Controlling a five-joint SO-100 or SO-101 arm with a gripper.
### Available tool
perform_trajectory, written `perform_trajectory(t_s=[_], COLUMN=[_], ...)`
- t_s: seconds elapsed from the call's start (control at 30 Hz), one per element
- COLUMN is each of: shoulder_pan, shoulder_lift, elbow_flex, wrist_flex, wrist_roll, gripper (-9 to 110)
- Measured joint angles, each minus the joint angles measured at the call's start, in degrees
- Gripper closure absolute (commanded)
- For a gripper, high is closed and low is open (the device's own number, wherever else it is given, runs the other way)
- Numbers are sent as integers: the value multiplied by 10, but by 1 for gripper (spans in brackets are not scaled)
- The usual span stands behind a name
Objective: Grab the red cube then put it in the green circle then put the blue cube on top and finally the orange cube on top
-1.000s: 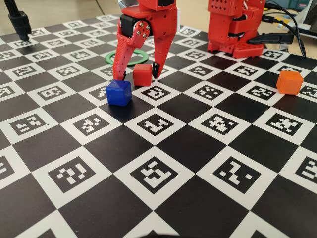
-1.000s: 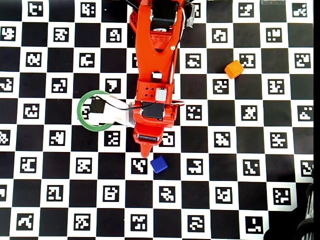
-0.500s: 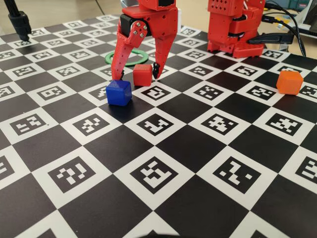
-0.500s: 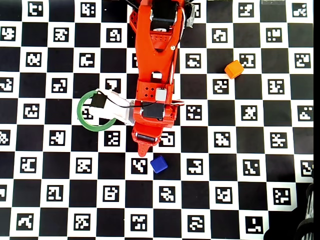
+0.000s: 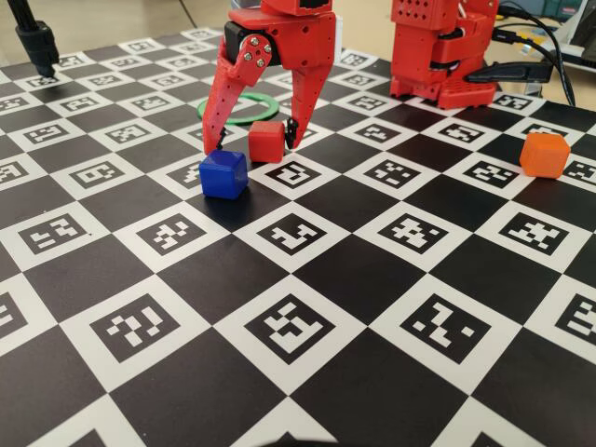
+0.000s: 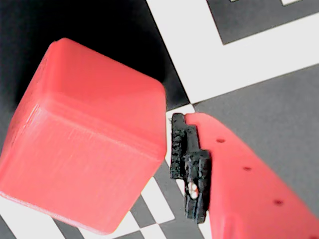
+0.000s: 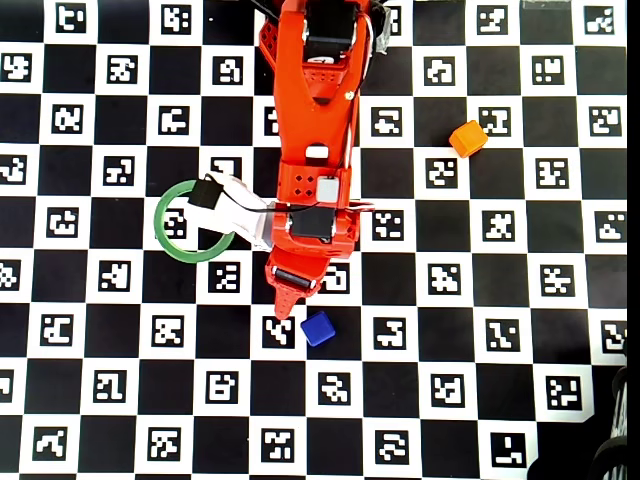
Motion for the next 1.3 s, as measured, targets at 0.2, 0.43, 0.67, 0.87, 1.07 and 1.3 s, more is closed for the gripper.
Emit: perform_trajectory(t_s=[0.2, 0.43, 0.67, 0.87, 1.07, 1.3], shoulder_pan=[0, -1, -6, -23, -34, -34], shoulder_lift=[-8, -21, -22, -22, -22, -22], elbow_flex=[-11, -26, -30, -30, -30, -30], wrist_flex=[0, 18, 21, 21, 21, 2], wrist_roll=[82, 178, 229, 246, 253, 252], gripper=[55, 54, 54, 54, 55, 67])
